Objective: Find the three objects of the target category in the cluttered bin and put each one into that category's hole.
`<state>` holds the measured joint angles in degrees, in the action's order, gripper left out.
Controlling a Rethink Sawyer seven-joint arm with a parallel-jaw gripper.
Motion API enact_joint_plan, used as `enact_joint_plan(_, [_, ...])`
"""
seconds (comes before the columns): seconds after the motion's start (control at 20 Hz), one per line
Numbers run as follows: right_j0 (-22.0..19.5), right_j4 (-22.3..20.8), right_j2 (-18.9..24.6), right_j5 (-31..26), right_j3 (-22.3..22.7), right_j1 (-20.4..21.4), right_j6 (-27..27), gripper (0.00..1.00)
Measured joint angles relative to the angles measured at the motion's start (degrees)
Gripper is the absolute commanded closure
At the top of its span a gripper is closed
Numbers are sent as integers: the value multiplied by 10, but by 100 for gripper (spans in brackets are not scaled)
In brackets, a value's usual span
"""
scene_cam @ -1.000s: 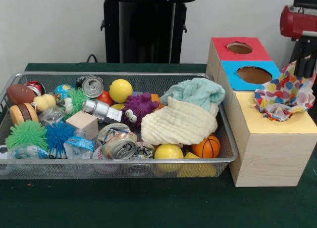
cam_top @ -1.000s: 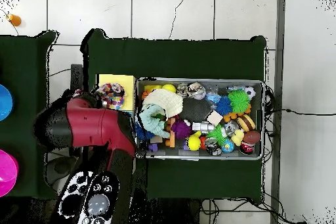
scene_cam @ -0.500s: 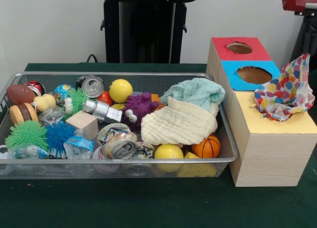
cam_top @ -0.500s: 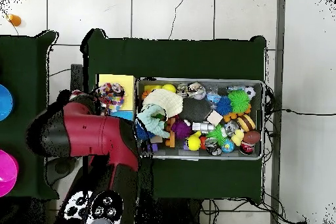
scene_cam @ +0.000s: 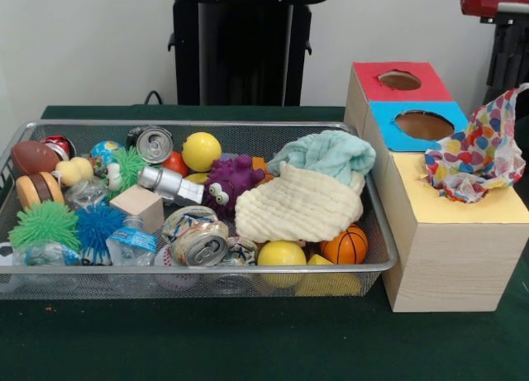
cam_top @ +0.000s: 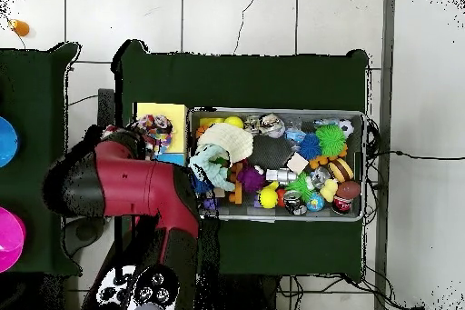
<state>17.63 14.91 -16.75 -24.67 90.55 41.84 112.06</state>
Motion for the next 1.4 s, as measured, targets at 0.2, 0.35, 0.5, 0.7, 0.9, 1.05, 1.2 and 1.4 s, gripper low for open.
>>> enact_joint_plan(0.2, [1, 0, 0, 0, 4, 0, 0, 100])
enact_joint_plan(0.35, [1, 0, 0, 0, 4, -1, 0, 100])
enact_joint_plan(0.5, [2, 0, 0, 0, 4, -4, 0, 100])
enact_joint_plan(0.7, [4, 0, 0, 0, 4, -12, 0, 100])
enact_joint_plan(0.9, [8, 0, 0, 5, 4, -25, 0, 100])
enact_joint_plan(1.05, [8, -1, 0, 18, 4, -36, 0, 100])
enact_joint_plan(1.2, [8, -1, 0, 36, 5, -45, 0, 100])
enact_joint_plan(1.4, [8, -1, 0, 74, 8, -61, 0, 100])
